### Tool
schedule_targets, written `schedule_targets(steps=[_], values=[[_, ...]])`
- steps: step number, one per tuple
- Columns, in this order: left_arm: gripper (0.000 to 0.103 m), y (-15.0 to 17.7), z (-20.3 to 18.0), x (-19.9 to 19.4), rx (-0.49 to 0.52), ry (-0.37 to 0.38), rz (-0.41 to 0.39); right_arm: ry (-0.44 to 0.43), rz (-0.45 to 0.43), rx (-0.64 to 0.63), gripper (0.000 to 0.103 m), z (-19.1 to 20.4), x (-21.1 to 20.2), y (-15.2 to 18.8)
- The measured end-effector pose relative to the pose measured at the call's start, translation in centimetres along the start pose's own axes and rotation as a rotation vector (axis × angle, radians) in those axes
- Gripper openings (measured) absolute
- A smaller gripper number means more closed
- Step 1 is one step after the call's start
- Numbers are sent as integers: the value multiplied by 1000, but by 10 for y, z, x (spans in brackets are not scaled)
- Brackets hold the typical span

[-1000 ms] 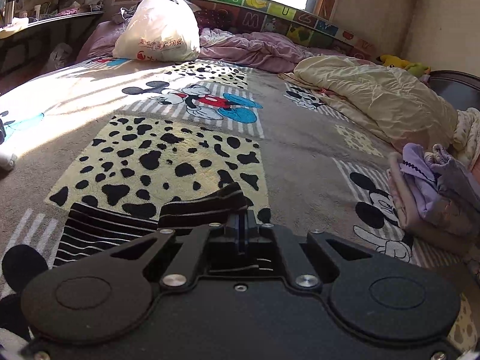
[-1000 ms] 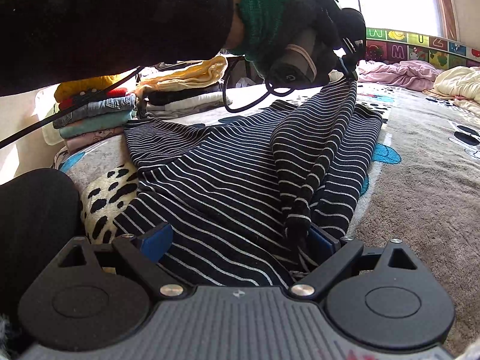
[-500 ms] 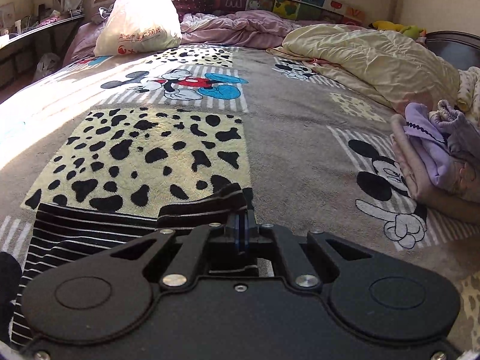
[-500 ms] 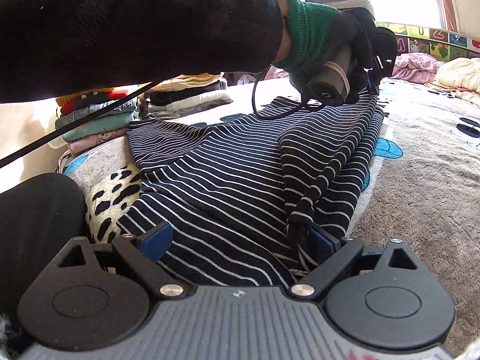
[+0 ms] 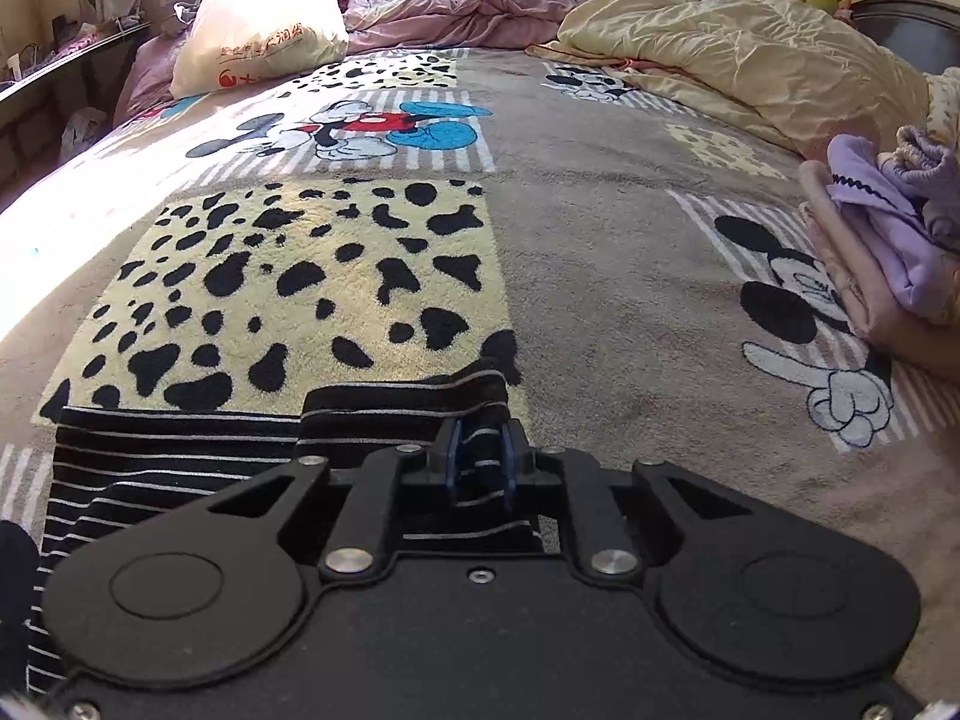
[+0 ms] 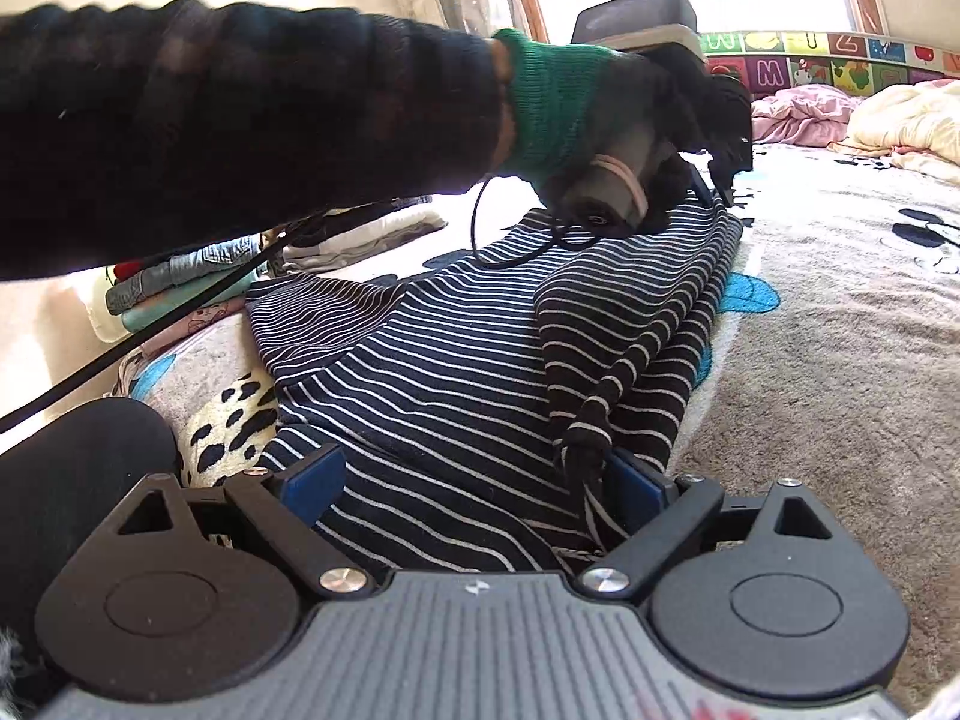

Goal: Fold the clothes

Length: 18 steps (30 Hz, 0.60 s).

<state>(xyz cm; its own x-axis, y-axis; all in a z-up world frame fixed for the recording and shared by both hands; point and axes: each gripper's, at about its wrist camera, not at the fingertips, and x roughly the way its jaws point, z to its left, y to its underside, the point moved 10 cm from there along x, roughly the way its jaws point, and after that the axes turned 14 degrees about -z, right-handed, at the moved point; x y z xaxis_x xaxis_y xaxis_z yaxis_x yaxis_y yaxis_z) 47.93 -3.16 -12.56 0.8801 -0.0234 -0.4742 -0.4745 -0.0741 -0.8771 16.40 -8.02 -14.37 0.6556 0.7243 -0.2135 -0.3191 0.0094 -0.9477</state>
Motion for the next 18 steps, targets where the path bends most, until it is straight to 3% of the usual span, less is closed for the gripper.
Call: schedule_targets(steps=[4,10,12,14,18], values=[[12,-14,19,-64,7,55,-105,34,-50,-93,88,3,-12,-13],[12,35,37,-139,96,143,-129,46,-147,-228,87,18,-3,-26],[13,59,37,-151,116,178,-121,28,-116,-228,88,22,9,-18],[13,79,35,-153,119,196,-98,32,-6,-226,90,21,23,0],[13,112,32,-147,155,228,-20,74,67,-194,92,12,24,10]])
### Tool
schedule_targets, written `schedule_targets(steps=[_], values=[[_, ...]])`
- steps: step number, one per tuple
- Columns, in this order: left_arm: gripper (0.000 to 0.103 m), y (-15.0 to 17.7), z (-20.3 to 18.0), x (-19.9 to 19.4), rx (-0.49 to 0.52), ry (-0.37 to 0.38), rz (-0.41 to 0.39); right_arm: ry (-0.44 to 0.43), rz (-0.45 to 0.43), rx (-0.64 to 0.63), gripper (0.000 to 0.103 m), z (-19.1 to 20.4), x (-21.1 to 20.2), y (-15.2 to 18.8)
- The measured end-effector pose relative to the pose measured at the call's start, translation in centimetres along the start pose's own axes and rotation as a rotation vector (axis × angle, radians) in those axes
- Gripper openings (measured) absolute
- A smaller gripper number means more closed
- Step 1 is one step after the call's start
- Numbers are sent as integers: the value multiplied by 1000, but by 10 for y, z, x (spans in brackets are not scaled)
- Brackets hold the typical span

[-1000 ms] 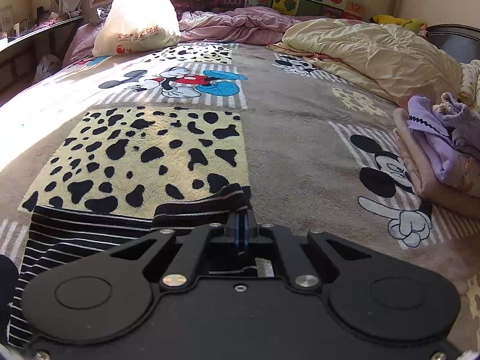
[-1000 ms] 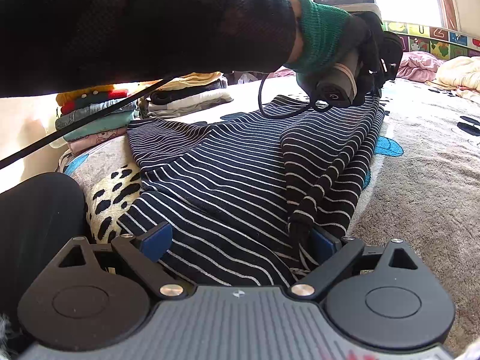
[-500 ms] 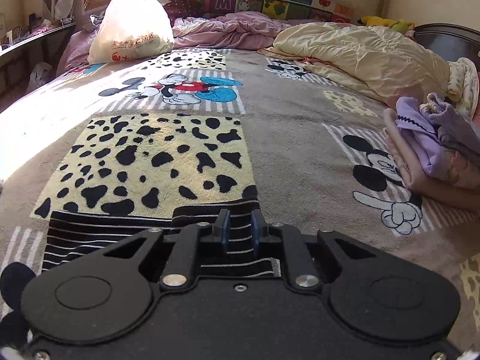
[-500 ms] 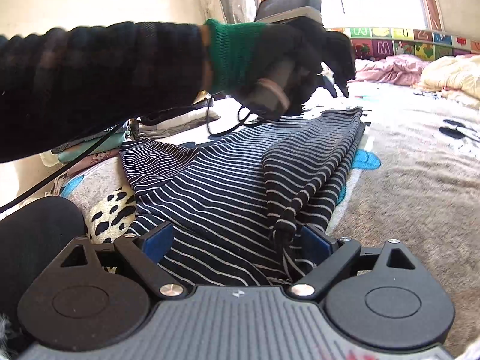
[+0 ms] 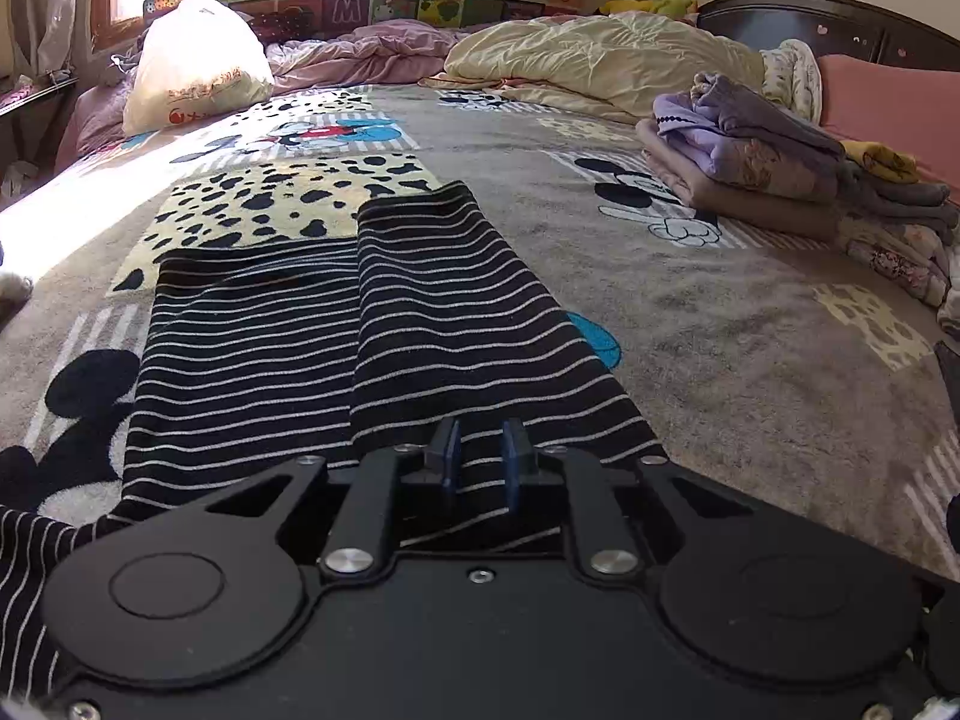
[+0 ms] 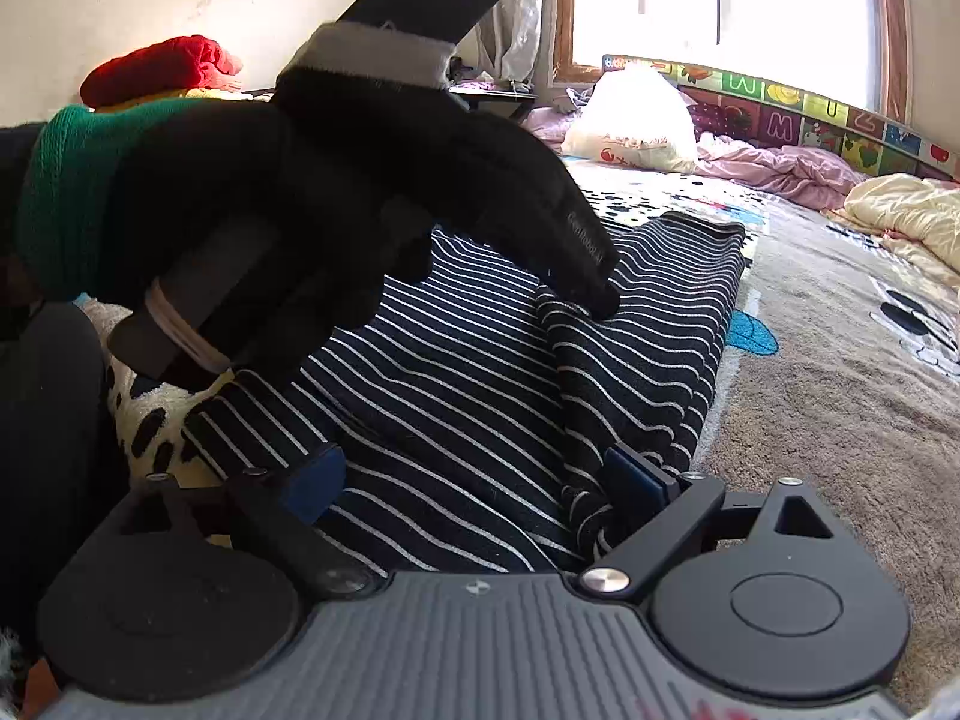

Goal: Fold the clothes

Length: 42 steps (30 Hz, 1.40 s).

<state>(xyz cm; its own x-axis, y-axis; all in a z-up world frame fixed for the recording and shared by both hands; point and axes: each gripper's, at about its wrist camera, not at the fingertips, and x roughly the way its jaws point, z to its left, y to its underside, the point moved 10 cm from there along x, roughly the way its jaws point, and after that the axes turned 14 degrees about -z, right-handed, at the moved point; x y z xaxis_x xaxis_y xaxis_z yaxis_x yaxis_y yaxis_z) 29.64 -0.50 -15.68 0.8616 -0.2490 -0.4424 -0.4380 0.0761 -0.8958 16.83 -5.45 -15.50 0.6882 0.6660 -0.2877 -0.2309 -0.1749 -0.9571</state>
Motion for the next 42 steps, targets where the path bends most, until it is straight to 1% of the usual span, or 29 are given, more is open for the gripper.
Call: schedule_targets(steps=[2,3,6,7,8,10,11,12,13,14,15,17,20,22,23,28,30,32,35,38,42], values=[[13,-2,-3,-7,29,23,-17,-8,-7,14,92,-1,-7,-1],[13,-6,-3,-12,24,30,-37,-6,-11,13,92,0,-10,0],[13,-13,5,-26,-17,27,-125,17,-60,18,92,-1,-19,-4],[14,-12,6,-27,-29,30,-138,21,-56,25,92,-1,-18,-2],[14,-8,6,-23,-31,39,-117,24,-52,33,92,-1,-18,1],[18,8,2,-11,-15,67,-28,21,-17,9,96,1,-14,8],[19,12,0,-8,-12,79,-6,16,7,-12,97,4,-12,13],[19,10,0,-8,-20,88,-7,17,22,-23,97,5,-11,15],[21,7,2,-11,-52,105,-1,27,20,-20,97,4,-12,13],[27,1,6,-16,-103,131,-6,37,18,-16,96,4,-13,11],[29,-5,12,-23,-161,152,-30,48,15,-16,93,4,-15,9],[29,-12,32,-36,-259,140,-70,68,-10,-32,92,8,-20,3],[29,-17,75,-55,-396,55,-129,84,-74,-90,92,20,-27,-8],[30,-17,110,-70,-483,-46,-172,84,-105,-135,92,30,-29,-14],[32,-15,129,-79,-529,-106,-192,70,-108,-152,92,38,-29,-15],[33,20,214,-134,-742,-361,-238,1,-89,-203,91,71,-22,-12],[33,36,240,-156,-796,-450,-252,-27,-81,-223,91,87,-20,-11],[33,51,261,-177,-840,-519,-263,-50,-72,-227,91,100,-18,-9],[33,71,284,-197,-900,-589,-268,-72,-53,-196,91,109,-16,-5],[33,89,300,-204,-971,-615,-267,-69,-35,-155,91,107,-15,-2],[33,95,320,-202,-1071,-584,-317,-34,-23,-99,91,94,-16,2]])
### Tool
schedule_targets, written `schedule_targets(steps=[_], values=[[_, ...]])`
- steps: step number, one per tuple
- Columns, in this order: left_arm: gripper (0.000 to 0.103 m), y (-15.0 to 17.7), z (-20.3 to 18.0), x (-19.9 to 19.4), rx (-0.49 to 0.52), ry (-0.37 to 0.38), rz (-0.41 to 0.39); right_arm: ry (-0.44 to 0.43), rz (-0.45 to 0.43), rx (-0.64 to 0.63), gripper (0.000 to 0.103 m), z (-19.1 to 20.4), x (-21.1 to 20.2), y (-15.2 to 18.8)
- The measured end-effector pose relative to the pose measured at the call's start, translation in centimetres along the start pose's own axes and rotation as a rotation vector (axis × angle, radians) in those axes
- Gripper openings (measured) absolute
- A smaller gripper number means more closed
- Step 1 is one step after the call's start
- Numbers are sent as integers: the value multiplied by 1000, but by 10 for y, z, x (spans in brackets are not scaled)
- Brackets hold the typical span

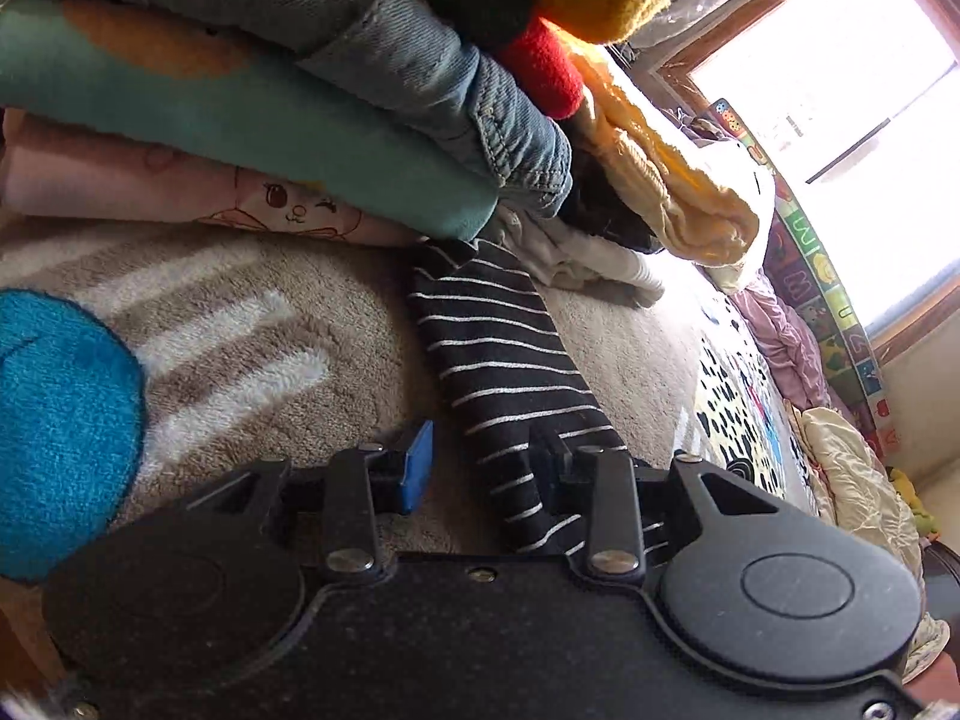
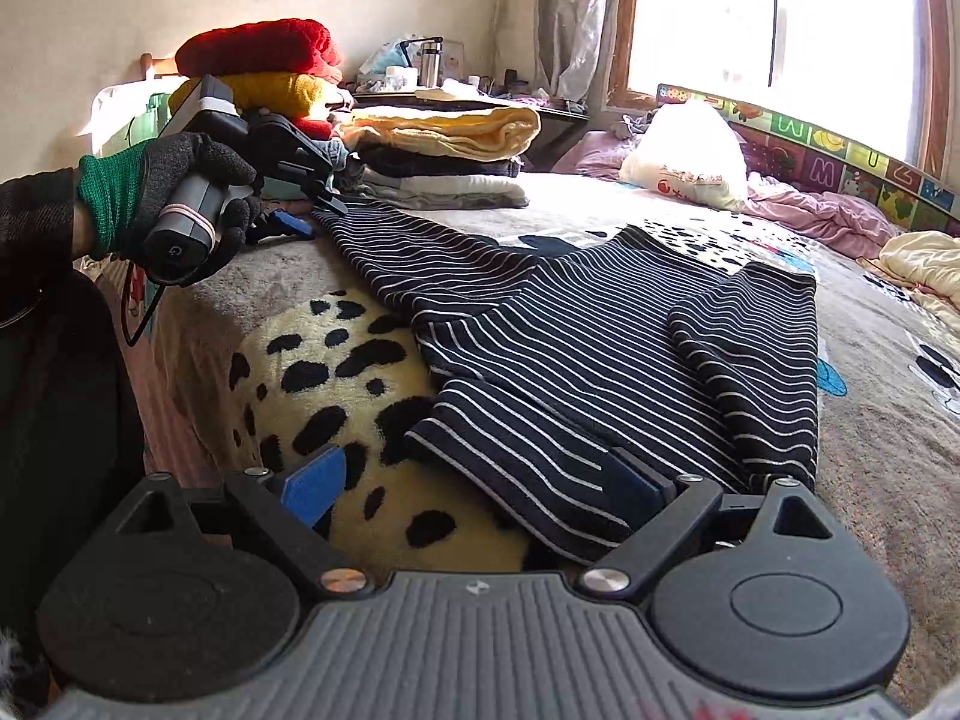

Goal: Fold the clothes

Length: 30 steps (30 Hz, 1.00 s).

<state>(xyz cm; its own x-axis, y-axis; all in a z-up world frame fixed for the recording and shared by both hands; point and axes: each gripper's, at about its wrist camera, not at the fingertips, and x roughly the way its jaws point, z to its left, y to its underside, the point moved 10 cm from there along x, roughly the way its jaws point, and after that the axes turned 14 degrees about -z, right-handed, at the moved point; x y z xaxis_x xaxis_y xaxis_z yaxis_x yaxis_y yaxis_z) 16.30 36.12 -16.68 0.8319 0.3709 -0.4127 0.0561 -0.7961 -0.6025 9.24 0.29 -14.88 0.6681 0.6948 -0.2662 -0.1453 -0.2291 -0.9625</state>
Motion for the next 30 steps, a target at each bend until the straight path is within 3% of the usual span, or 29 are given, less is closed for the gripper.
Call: schedule_targets(steps=[4,10,11,15,18,21,27,30], values=[[32,-13,5,19,-89,15,-33,36,11,56,91,-16,-4,6],[17,-25,11,36,-140,2,-59,70,25,105,91,-31,-7,15],[10,-26,10,37,-144,8,-57,70,22,110,91,-32,-7,15],[4,-25,-21,27,-99,118,-58,58,-2,149,91,-35,-8,9],[4,-19,-74,7,33,254,-84,35,-47,268,91,-45,-12,-1],[4,9,-134,-17,211,379,-88,21,-110,465,91,-67,-20,-10],[4,120,-228,-60,641,556,-46,15,-236,936,91,-125,-39,-2],[4,185,-257,-71,841,616,-42,28,-276,1072,91,-144,-47,9]])
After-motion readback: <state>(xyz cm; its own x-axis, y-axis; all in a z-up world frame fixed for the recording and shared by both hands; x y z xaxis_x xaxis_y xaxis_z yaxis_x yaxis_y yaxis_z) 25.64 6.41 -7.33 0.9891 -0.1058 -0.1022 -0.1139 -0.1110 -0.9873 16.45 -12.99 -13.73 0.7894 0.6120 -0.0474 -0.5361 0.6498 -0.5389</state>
